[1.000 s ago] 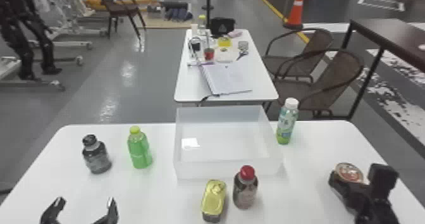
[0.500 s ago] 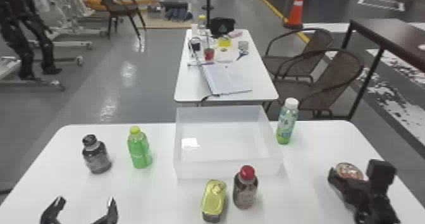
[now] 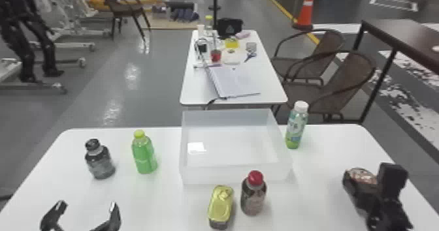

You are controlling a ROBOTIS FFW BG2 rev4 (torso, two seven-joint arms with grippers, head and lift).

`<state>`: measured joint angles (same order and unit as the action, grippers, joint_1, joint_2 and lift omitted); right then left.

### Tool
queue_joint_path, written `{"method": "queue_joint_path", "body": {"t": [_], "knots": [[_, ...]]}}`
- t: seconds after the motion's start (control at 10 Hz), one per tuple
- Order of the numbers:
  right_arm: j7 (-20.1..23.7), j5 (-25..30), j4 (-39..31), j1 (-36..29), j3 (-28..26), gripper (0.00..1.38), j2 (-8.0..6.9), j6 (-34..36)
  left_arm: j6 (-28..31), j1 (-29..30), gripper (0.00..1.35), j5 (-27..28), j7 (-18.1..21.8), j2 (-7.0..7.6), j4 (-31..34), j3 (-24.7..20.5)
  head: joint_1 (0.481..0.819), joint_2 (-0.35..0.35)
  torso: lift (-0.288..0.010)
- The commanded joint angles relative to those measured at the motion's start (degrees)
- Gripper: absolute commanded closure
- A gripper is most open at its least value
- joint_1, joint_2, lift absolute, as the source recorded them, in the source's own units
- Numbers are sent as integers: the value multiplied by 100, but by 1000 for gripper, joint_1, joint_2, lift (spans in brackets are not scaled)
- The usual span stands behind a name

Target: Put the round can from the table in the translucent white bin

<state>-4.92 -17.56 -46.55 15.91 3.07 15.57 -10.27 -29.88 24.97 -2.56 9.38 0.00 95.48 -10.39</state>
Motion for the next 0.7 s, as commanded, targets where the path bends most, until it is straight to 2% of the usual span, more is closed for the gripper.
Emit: {"method": "queue_joint_path", "body": {"t": [0.0,0.1,0.3,0.4,0.6], "knots": [[0,-29,6,0,0,736,16,16,0,-27,136,1,37,-15,-12,-15,549,0,-100],[0,33,-3,-9,0,797,7,-1,0,-45,136,1,90,-15,-21,-24,549,0,-100],[0,42,-100,-71,0,794,7,-116,-18,-62,136,-8,116,-15,-30,-42,549,0,-100],[-88,-2,-363,-185,0,794,7,-116,-18,-71,136,1,125,-15,-39,-33,549,0,-100],[-545,-231,-1453,-686,9,791,-28,51,-18,-97,136,27,125,-15,-30,-33,549,0,-100]]}}
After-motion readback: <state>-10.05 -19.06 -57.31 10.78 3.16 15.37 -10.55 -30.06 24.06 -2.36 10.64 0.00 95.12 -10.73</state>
